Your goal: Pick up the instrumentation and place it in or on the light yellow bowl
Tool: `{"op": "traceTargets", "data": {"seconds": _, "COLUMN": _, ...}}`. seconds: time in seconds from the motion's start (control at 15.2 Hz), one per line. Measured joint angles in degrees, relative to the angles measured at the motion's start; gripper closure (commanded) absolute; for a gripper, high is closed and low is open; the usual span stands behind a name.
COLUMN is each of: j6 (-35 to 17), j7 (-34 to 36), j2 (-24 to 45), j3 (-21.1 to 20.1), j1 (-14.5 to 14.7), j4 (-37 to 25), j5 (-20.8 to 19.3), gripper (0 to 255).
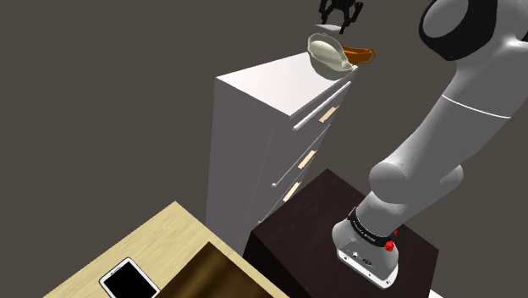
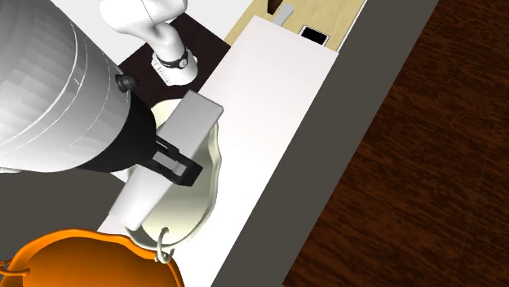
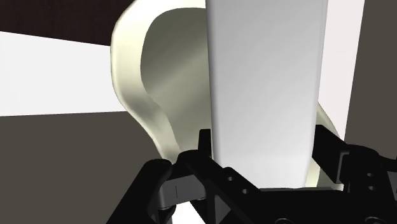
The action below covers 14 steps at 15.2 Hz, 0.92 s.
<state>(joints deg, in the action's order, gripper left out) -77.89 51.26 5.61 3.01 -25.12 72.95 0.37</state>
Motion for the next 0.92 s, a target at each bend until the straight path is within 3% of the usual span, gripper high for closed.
{"op": "traceTargets", "data": {"seconds": 0.53, "j6": -7.2, "j7": 0.1, "j2": -3.1, "j3": -0.1, "j1": 0.1, "j4": 10.3, "j5": -0.2, "gripper": 255}}
{"op": "traceTargets", "data": {"seconds": 0.92, "j6": -8.2, "j7": 0.1, "j2": -3.4, "j3": -0.1, "j1": 0.1, "j4": 11.5, "j5": -0.2, "gripper": 255}}
